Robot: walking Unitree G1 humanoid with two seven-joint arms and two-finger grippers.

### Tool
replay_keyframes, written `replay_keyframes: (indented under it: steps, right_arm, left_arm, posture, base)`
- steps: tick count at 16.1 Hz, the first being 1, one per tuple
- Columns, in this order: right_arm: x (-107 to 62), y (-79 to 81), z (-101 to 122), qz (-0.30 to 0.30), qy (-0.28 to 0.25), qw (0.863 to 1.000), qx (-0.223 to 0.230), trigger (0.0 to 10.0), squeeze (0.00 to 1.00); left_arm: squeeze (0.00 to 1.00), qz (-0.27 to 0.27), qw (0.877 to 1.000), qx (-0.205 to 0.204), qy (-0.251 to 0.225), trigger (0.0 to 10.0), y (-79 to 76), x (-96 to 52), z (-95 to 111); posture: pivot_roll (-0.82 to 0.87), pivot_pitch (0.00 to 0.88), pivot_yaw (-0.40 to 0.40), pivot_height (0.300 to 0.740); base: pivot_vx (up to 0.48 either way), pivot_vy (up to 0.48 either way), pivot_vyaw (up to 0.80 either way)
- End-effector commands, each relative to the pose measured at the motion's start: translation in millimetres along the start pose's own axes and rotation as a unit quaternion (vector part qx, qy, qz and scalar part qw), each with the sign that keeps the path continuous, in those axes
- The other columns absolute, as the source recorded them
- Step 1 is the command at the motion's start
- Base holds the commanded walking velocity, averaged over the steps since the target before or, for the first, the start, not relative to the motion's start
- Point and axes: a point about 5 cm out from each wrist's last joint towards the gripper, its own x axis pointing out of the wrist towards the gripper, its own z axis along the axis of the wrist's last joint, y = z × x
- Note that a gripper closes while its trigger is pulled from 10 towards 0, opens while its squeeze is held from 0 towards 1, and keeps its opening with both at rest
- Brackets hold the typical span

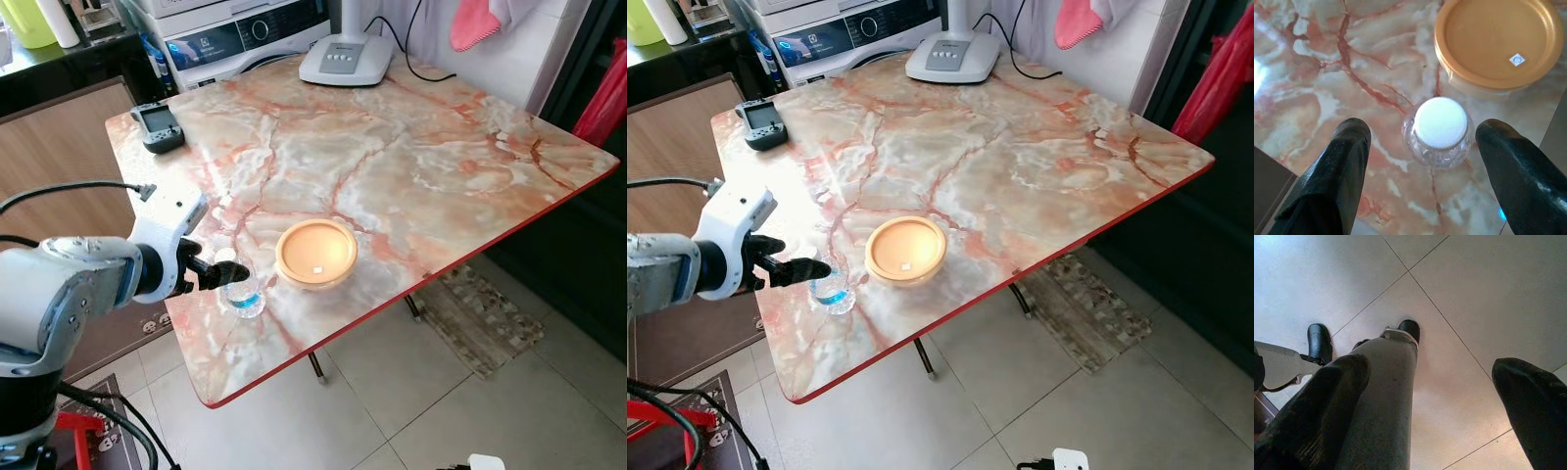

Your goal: Restocking fridge

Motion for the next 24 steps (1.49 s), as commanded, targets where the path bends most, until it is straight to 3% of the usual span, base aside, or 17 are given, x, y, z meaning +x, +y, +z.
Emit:
replay_keyframes:
  steps: [1, 8, 9, 10, 11, 12, 24]
  right_arm:
    - [-0.8, 1.3, -8, 0.002, 0.014, 1.0, -0.002, 10.0, 0.0]
    - [-0.8, 1.1, -8, 0.001, 0.012, 1.0, 0.001, 10.0, 0.0]
    - [-0.8, 1.2, -8, 0.001, 0.012, 1.0, 0.001, 10.0, 0.0]
    - [-0.8, 1.2, -8, 0.001, 0.012, 1.0, 0.001, 10.0, 0.0]
    - [-0.8, 1.2, -8, 0.001, 0.012, 1.0, 0.002, 10.0, 0.0]
    - [-0.8, 1.1, -8, 0.0, 0.012, 1.0, 0.002, 10.0, 0.0]
    - [-0.6, 2.1, -8, 0.002, 0.012, 1.0, 0.004, 10.0, 0.0]
  left_arm:
    - [0.0, 0.011, 1.0, -0.015, -0.011, 10.0, 5.3, -0.2, 0]
    - [0.0, 0.01, 0.999, -0.036, -0.024, 10.0, 7.6, 6.6, -1]
    - [0.0, 0.01, 0.999, -0.038, -0.022, 5.5, 7.5, 7.4, -3]
    - [0.0, 0.009, 0.999, -0.04, -0.021, 4.0, 7.4, 7.9, -4]
    - [0.0, 0.008, 0.999, -0.042, -0.02, 0.7, 7.2, 9.2, -6]
    - [0.0, 0.007, 0.999, -0.045, -0.02, 0.0, 6.6, 9.8, -6]
    - [0.0, 0.003, 0.998, -0.049, -0.025, 0.0, 5.5, 10.9, -6]
  posture:
    - [0.18, 0.122, 0.066, 0.74]
    - [0.18, 0.131, 0.068, 0.74]
    - [0.18, 0.131, 0.066, 0.74]
    - [0.18, 0.131, 0.066, 0.74]
    - [0.17, 0.133, 0.066, 0.74]
    - [0.17, 0.133, 0.066, 0.74]
    - [0.18, 0.142, 0.067, 0.74]
  base:
    - [0.0, 0.0, 0.0]
    - [0.0, 0.0, 0.0]
    - [0.0, 0.0, 0.0]
    - [0.0, 0.0, 0.0]
    - [0.0, 0.0, 0.0]
    - [0.0, 0.0, 0.0]
    - [0.0, 0.0, 0.0]
